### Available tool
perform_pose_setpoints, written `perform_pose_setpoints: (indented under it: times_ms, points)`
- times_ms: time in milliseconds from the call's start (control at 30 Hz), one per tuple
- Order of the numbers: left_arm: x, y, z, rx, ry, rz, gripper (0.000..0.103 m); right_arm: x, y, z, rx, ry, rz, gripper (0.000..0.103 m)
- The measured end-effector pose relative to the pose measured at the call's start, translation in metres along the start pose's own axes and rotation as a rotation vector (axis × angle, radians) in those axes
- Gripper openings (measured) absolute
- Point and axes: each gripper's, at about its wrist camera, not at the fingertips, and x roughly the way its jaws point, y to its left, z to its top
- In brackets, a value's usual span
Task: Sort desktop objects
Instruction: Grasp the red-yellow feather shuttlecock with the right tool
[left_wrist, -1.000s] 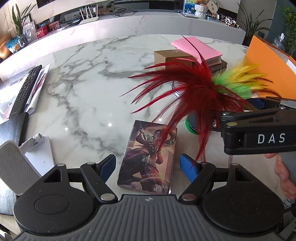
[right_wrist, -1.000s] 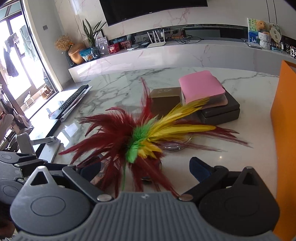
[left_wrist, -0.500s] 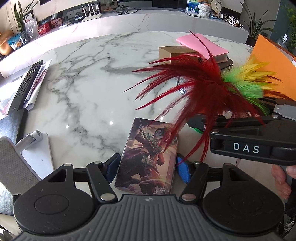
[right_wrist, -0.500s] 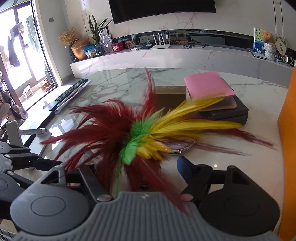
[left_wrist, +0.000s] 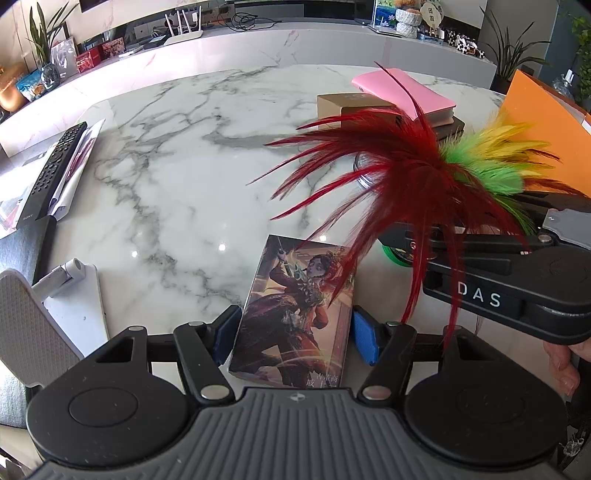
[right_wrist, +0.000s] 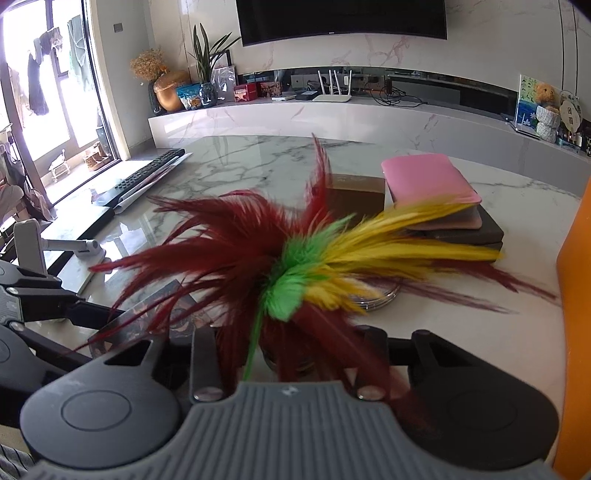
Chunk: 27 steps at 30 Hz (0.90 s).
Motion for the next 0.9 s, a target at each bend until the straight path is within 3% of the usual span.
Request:
perform_pose_setpoints:
  times_ms: [333,500,600,667,733,800,900]
  points:
    - [0.000,0.000,0.000,0.000,0.000,0.000,0.074,-0.008,0.001,-0.003,0.012,-0.045,0.013,0.040]
    - [-0.001,0.001,0.000,-0.003,0.003,-0.007,0.074,-0.007,0.002,-0.001,0.023,-0.015,0.003,0.042]
    - [-0.001,0.001,0.000,-0.002,0.002,-0.006,0.074,-0.011,0.000,-0.001,0.049,-0.035,-0.008,0.074]
    - [-0.001,0.001,0.000,0.000,0.002,-0.006,0.074,-0.016,0.001,-0.001,0.030,-0.060,0.003,0.061]
    - [-0.001,0.001,0.000,-0.001,0.002,-0.006,0.074,-0.015,0.005,-0.001,0.001,-0.057,0.005,0.035]
    - [-0.001,0.001,0.000,0.000,0.002,-0.006,0.074,-0.013,0.006,-0.001,-0.006,-0.043,0.001,0.021]
    - [-0.001,0.001,0.000,0.000,0.002,-0.006,0.074,-0.013,0.006,-0.003,-0.006,-0.050,0.004,0.016]
